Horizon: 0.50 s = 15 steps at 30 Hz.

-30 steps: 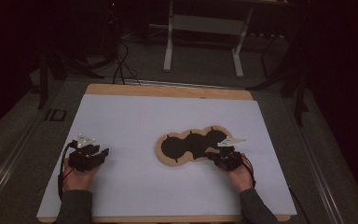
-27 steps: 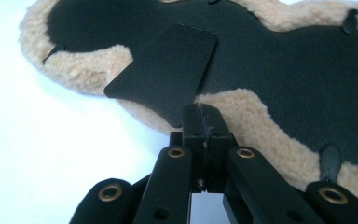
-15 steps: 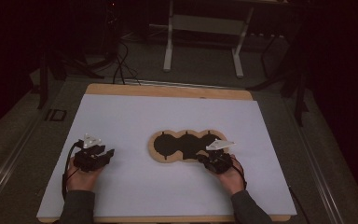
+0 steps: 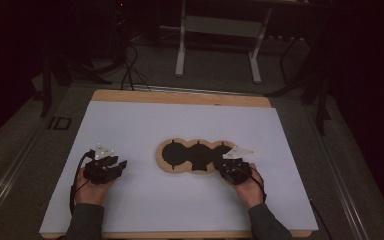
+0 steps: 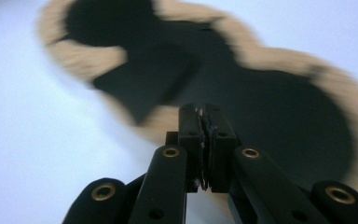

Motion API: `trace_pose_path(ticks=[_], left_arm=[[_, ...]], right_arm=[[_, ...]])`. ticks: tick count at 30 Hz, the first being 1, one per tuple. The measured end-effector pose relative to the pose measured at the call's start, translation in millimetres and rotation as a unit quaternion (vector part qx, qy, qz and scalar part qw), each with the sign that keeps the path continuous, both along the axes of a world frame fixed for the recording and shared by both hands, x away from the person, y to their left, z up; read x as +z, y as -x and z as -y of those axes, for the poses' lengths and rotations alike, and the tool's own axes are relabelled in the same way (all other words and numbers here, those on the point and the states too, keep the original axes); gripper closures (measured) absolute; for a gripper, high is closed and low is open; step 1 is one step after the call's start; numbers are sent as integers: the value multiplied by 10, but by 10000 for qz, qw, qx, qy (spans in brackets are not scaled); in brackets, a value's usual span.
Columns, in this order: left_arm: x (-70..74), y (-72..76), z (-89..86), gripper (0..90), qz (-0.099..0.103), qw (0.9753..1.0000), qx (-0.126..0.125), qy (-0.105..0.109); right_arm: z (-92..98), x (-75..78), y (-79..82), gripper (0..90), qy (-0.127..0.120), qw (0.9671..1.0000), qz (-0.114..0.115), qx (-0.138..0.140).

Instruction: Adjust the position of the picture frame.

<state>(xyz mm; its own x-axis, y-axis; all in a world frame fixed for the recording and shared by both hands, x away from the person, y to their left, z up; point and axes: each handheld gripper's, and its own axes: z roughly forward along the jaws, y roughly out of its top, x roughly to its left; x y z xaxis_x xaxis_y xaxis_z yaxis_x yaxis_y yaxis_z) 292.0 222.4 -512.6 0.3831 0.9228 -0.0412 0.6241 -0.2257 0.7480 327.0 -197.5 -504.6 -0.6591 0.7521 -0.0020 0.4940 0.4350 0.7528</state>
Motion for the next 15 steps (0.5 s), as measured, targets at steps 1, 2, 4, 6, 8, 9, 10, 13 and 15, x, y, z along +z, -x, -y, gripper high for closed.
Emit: trace_pose_path(ticks=[1, 2, 4, 6, 8, 9, 10, 13, 15], left_arm=[[-5, -6, 3, 591, -16, 10000, -1, 25], [-10, -13, 9, 588, -19, 10000, -5, 37], [-17, -31, 22, 585, -68, 10000, -43, 51], [-29, -54, 50, 585, -97, 9999, -62, 80], [-40, -82, 79, 595, -142, 9998, -120, 78], [-45, -95, 96, 600, -148, 9998, -108, 41], [-50, -109, 109, 612, -166, 9998, -118, 21], [-64, -144, 142, 652, -204, 9996, -172, 45], [-72, -166, 160, 683, -218, 9996, -186, 32]], right_arm=[[72, 18, -9, 877, 16, 9998, 40, -184], [145, 31, -15, 879, -16, 9992, 39, -385], [295, 35, -41, 882, -31, 9972, 53, -745], [429, 28, -70, 882, -125, 9939, -6, -1093], [532, 21, -103, 882, -184, 9902, -50, -1384], [573, 13, -120, 882, -181, 9883, -60, -1514], [608, 1, -139, 882, -199, 9865, -99, -1621], [670, -61, -203, 880, -206, 9825, -306, -1824], [689, -115, -249, 876, -264, 9800, -504, -1909]])
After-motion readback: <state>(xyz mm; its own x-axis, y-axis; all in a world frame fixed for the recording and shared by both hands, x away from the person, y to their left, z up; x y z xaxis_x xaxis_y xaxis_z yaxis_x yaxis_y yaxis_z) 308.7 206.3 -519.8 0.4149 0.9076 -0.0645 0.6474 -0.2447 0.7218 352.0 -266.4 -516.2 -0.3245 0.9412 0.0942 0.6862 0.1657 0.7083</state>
